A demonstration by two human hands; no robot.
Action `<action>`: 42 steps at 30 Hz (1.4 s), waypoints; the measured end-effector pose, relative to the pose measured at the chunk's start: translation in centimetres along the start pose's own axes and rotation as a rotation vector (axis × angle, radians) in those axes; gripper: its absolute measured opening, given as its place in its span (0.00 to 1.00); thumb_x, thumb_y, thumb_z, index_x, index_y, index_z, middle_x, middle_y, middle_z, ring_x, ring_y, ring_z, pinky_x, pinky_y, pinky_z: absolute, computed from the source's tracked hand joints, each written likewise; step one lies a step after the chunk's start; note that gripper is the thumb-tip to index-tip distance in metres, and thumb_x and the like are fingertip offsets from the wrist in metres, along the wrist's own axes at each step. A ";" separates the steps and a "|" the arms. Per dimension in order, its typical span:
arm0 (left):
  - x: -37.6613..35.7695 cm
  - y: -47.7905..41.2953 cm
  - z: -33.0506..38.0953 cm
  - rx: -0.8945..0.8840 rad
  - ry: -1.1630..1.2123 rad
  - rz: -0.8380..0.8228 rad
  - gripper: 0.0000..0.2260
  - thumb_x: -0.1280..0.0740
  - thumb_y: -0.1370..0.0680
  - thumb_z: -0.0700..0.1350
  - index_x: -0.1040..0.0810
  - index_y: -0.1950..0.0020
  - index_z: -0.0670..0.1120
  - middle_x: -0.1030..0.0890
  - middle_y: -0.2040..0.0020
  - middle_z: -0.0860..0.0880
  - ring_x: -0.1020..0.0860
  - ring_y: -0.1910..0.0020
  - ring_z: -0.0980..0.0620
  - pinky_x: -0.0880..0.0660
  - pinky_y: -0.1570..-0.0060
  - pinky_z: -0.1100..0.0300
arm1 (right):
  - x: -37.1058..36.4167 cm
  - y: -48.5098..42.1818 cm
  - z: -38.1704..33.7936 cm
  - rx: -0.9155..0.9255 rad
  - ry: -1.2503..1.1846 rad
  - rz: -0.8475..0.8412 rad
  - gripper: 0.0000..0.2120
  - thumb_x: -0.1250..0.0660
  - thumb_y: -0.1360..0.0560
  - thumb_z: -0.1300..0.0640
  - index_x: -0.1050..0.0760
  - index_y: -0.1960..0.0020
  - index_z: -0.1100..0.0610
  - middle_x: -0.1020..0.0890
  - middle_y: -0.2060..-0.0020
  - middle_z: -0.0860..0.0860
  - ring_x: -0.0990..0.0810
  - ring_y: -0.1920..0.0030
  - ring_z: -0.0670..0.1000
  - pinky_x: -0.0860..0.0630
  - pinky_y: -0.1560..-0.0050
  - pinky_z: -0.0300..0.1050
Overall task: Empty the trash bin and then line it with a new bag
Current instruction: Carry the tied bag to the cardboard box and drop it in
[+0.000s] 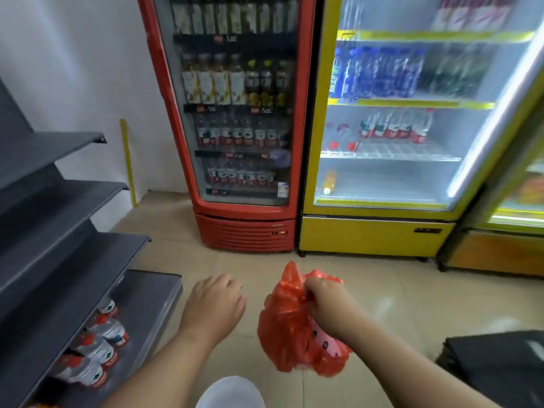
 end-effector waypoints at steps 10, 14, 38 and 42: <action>7.1 -1.3 8.8 -0.582 0.127 0.154 0.13 0.42 0.23 0.52 0.22 0.49 0.47 0.19 0.52 0.48 0.22 0.52 0.46 0.29 0.51 0.52 | 3.4 12.5 0.0 -0.430 0.024 0.352 0.13 0.46 0.26 0.66 0.26 0.49 0.55 0.23 0.49 0.55 0.22 0.48 0.58 0.27 0.53 0.49; 8.6 1.4 14.9 -0.811 0.204 0.177 0.14 0.44 0.22 0.53 0.22 0.48 0.48 0.20 0.50 0.50 0.23 0.51 0.49 0.30 0.50 0.55 | 4.2 20.2 1.0 -0.625 0.010 0.465 0.12 0.46 0.25 0.65 0.27 0.50 0.53 0.22 0.49 0.53 0.22 0.47 0.57 0.25 0.50 0.50; 18.4 46.1 42.3 -1.863 0.471 0.237 0.15 0.45 0.30 0.55 0.21 0.63 0.52 0.19 0.65 0.53 0.19 0.65 0.51 0.22 0.62 0.58 | -2.5 73.5 -5.6 -1.606 -0.072 1.032 0.07 0.40 0.29 0.62 0.26 0.53 0.56 0.19 0.48 0.58 0.22 0.46 0.60 0.25 0.48 0.51; 20.5 55.6 42.7 -1.971 0.534 0.252 0.15 0.45 0.30 0.55 0.20 0.61 0.52 0.18 0.64 0.54 0.18 0.64 0.52 0.22 0.60 0.57 | -5.5 81.7 -10.2 -1.731 -0.051 1.060 0.06 0.39 0.28 0.62 0.26 0.52 0.58 0.20 0.48 0.59 0.24 0.44 0.60 0.28 0.48 0.49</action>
Point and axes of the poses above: each hand's wrist, its own y-axis away from the middle knuckle, its own x-axis out of the back of the hand, z = x × y, the point moved 5 cm from there along -y, towards the middle knuckle
